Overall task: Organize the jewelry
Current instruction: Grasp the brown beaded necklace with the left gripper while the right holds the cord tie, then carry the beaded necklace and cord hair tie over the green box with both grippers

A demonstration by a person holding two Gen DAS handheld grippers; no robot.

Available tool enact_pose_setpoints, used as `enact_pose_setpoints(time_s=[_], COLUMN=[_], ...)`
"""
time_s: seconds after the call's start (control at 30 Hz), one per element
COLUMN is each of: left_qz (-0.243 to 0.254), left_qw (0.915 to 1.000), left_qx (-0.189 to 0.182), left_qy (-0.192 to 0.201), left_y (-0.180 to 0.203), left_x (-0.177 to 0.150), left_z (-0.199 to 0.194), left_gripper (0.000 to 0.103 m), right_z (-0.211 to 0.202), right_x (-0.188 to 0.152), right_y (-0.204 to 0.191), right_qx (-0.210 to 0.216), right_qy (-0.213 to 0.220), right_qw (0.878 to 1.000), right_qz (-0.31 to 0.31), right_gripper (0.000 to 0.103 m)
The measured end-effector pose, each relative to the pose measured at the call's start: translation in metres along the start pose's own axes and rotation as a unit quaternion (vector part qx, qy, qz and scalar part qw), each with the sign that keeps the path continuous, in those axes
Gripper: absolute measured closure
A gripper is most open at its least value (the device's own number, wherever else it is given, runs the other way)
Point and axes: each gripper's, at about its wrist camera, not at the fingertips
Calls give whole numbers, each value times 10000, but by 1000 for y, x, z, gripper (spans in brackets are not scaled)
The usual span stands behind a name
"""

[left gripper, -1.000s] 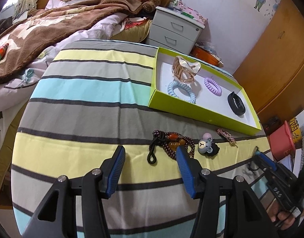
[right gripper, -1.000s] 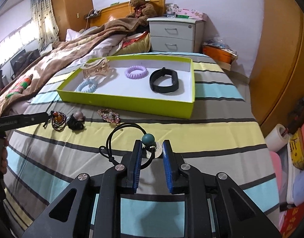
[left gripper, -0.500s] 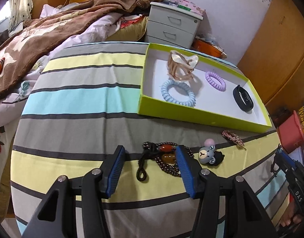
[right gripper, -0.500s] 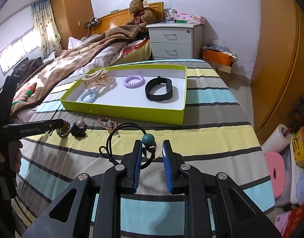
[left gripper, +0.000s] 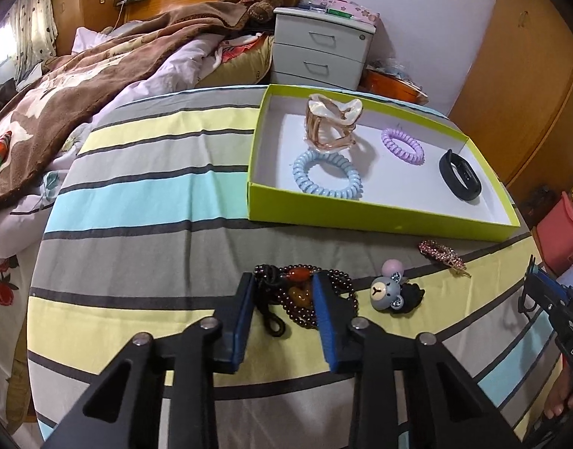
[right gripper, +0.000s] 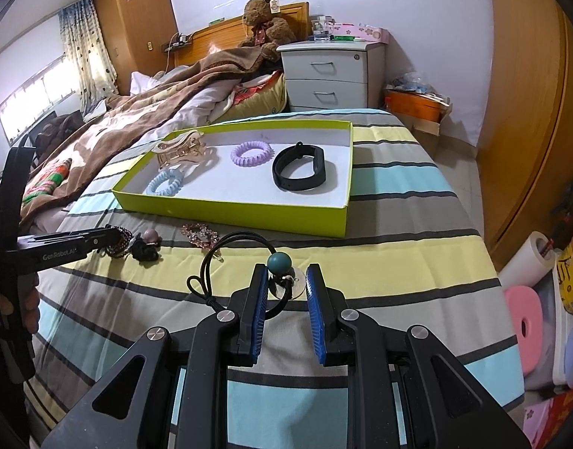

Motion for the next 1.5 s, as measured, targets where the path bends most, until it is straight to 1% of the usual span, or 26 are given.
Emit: enact_pose_setpoints(time_s=[0.1, 0.17, 0.43, 0.67, 0.97, 1.3, 1.5], left_qz=[-9, -16, -86, -126, -129, -55, 51], left_qw=[10000, 10000, 9999, 9994, 9983, 9960, 9943], left_qx=[-36, 0, -8, -7, -87, -211, -305], left_qy=[2, 43, 112, 315, 569, 869, 1020], left_y=[2, 2, 2, -2, -5, 2, 12], left_x=[0, 0, -3, -2, 2, 17, 28], left_z=[-1, -4, -13, -30, -53, -78, -87], left_gripper=[79, 88, 88, 88, 88, 88, 88], right_z=[0, 0, -1, -6, -18, -33, -33], right_x=[0, 1, 2, 2, 10, 34, 51], right_y=[1, 1, 0, -5, -11, -14, -12], right_qx=[11, 16, 38, 45, 19, 0, 34], right_qy=[15, 18, 58, 127, 281, 532, 630], right_qw=[10000, 10000, 10000, 9999, 9995, 9983, 9976], right_qz=[5, 5, -19, -70, -136, -253, -275], right_gripper=[81, 81, 81, 81, 81, 82, 81])
Point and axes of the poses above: each gripper's, at about its wrist camera, not at the fingertips, and z roughly the way its jaws point, y to its right, x to its top, and after that the axes turned 13 degrees about x, right-handed
